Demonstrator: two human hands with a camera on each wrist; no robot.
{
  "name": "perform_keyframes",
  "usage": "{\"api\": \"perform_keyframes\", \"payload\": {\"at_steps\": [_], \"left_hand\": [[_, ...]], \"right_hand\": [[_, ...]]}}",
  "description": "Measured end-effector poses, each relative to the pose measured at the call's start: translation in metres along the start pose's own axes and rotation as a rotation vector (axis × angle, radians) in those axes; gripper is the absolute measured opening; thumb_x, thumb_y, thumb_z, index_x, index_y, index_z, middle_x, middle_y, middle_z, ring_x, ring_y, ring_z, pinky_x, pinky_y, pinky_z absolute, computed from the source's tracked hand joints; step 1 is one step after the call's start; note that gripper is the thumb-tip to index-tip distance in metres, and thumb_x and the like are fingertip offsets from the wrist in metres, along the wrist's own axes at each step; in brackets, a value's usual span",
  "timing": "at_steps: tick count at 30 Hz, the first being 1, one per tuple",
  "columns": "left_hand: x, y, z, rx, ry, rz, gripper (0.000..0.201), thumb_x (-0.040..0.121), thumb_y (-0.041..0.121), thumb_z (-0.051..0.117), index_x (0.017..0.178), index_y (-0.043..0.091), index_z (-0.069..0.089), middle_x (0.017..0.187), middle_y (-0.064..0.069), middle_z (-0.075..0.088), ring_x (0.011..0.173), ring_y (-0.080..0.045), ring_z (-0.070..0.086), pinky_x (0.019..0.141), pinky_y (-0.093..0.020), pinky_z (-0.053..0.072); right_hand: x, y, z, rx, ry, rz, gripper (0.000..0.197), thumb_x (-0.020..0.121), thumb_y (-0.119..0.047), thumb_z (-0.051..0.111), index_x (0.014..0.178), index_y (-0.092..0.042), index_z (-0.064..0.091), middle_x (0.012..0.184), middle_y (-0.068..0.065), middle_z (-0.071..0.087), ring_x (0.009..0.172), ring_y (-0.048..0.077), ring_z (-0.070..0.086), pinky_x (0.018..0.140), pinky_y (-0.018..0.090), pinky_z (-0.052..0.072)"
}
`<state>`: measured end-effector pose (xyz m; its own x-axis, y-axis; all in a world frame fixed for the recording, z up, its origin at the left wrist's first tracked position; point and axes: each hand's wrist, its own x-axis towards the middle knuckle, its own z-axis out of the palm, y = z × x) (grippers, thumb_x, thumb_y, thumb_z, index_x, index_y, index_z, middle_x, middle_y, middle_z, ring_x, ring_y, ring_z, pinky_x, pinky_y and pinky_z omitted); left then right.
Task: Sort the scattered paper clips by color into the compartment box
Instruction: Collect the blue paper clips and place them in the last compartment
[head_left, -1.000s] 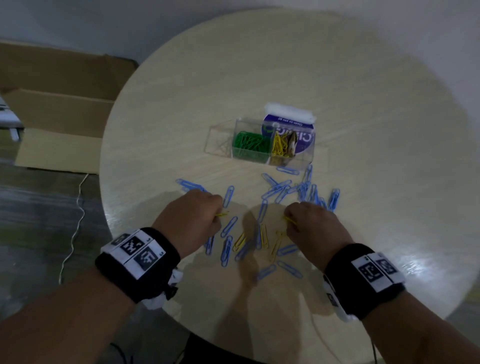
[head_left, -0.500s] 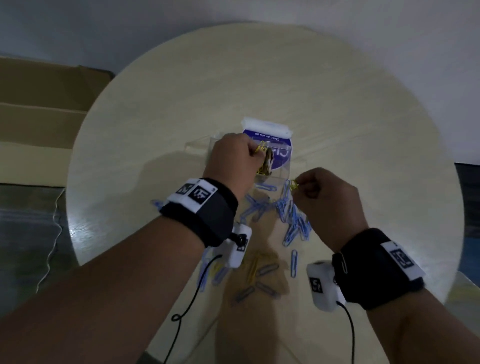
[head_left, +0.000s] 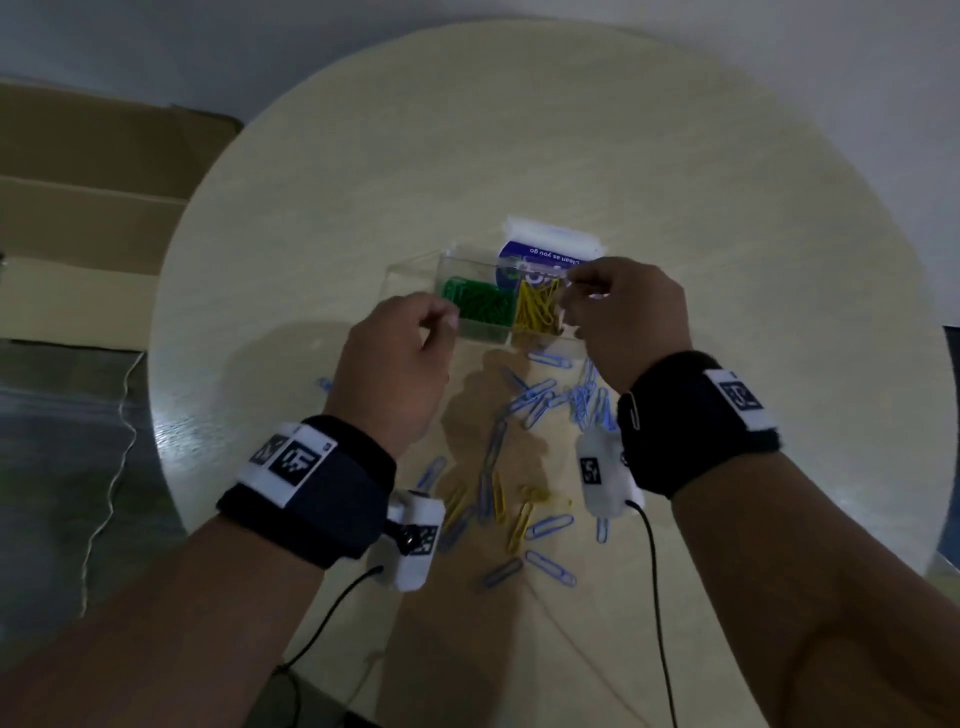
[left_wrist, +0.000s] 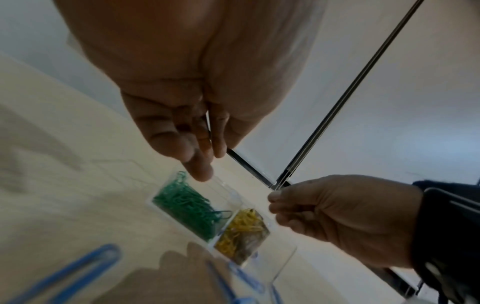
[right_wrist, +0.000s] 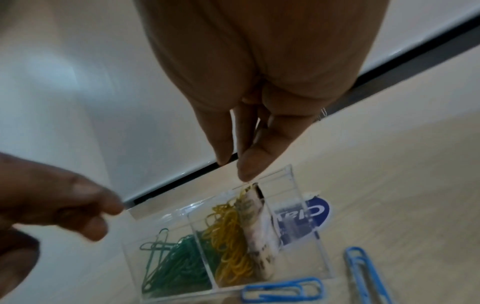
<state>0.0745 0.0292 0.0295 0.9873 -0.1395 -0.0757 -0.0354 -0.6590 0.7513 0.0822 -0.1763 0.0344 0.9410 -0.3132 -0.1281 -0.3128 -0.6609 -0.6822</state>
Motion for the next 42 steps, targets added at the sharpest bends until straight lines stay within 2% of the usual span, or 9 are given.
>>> {"api": "perform_keyframes", "payload": {"at_steps": [2,6,10,15,20,24,28,37,42], "left_hand": [[-0.020,-0.018,-0.009,0.096,-0.072,0.062,0.021,0.100,0.028,0.048,0.112,0.023,0.065,0.108,0.005,0.060,0.084,-0.015,0.061,0.079,-0.031,0.048],[-0.071,-0.055,-0.020,0.324,-0.315,0.307,0.026,0.094,0.026,0.048,0.108,0.019,0.069,0.100,-0.001,0.061,0.090,-0.023,0.055,0.080,-0.037,0.047],[-0.113,-0.080,-0.020,0.458,-0.432,0.341,0.031,0.084,0.030,0.050,0.109,0.024,0.067,0.102,0.004,0.058,0.090,-0.022,0.050,0.080,-0.036,0.045],[-0.129,-0.090,-0.025,0.559,-0.378,0.282,0.040,0.076,0.035,0.057,0.114,0.025,0.062,0.112,0.004,0.057,0.100,-0.025,0.051,0.080,-0.042,0.050],[-0.129,-0.085,-0.022,0.566,-0.234,0.265,0.040,0.076,0.039,0.056,0.112,0.024,0.065,0.113,0.002,0.059,0.106,-0.026,0.049,0.086,-0.038,0.048],[-0.122,-0.071,-0.006,0.495,-0.174,0.331,0.016,0.089,0.029,0.056,0.099,0.023,0.067,0.092,0.000,0.061,0.089,-0.029,0.054,0.086,-0.042,0.045],[-0.113,-0.060,0.017,0.495,-0.221,0.300,0.017,0.089,0.033,0.055,0.090,0.022,0.067,0.083,-0.002,0.058,0.082,-0.029,0.054,0.076,-0.043,0.045],[-0.096,-0.060,0.024,0.357,-0.296,0.078,0.005,0.078,0.020,0.069,0.082,0.020,0.065,0.085,-0.005,0.059,0.085,-0.029,0.057,0.079,-0.039,0.046],[-0.101,-0.056,0.011,0.310,-0.235,0.188,0.011,0.083,0.017,0.064,0.093,0.021,0.061,0.081,-0.001,0.062,0.083,-0.028,0.056,0.073,-0.039,0.045]], "right_hand": [[-0.014,0.003,-0.004,-0.065,0.049,-0.060,0.014,0.084,-0.023,0.061,0.091,-0.023,0.072,0.089,-0.002,0.072,0.083,0.016,0.065,0.070,0.015,0.038],[-0.078,0.019,0.003,-0.173,-0.045,-0.271,0.013,0.080,-0.018,0.065,0.090,-0.022,0.072,0.086,0.002,0.069,0.080,0.024,0.062,0.072,0.030,0.041],[-0.164,0.051,0.022,-0.392,-0.341,-0.379,0.026,0.080,-0.025,0.059,0.106,-0.022,0.066,0.100,0.003,0.065,0.089,0.029,0.059,0.081,0.038,0.046],[-0.220,0.073,0.026,-0.567,-0.516,-0.334,0.058,0.074,-0.056,0.059,0.130,-0.044,0.046,0.147,0.001,0.036,0.137,0.032,0.030,0.105,0.045,0.037],[-0.214,0.078,0.031,-0.600,-0.479,-0.392,0.060,0.079,-0.070,0.047,0.135,-0.052,0.037,0.155,0.005,0.024,0.143,0.039,0.015,0.110,0.053,0.028],[-0.190,0.071,0.029,-0.474,-0.286,-0.388,0.046,0.083,-0.058,0.047,0.128,-0.047,0.049,0.147,0.000,0.041,0.135,0.038,0.032,0.106,0.049,0.032],[-0.154,0.069,0.023,-0.298,-0.018,-0.324,0.027,0.081,-0.037,0.062,0.106,-0.030,0.068,0.105,-0.002,0.068,0.100,0.028,0.058,0.090,0.038,0.043],[-0.113,0.066,0.044,-0.385,-0.271,-0.036,0.011,0.074,-0.026,0.061,0.080,-0.019,0.068,0.085,0.009,0.069,0.089,0.033,0.061,0.082,0.035,0.046],[-0.118,0.055,0.035,-0.299,-0.226,-0.156,0.004,0.074,-0.019,0.065,0.075,-0.019,0.062,0.080,0.009,0.060,0.080,0.034,0.058,0.072,0.037,0.047]]}}
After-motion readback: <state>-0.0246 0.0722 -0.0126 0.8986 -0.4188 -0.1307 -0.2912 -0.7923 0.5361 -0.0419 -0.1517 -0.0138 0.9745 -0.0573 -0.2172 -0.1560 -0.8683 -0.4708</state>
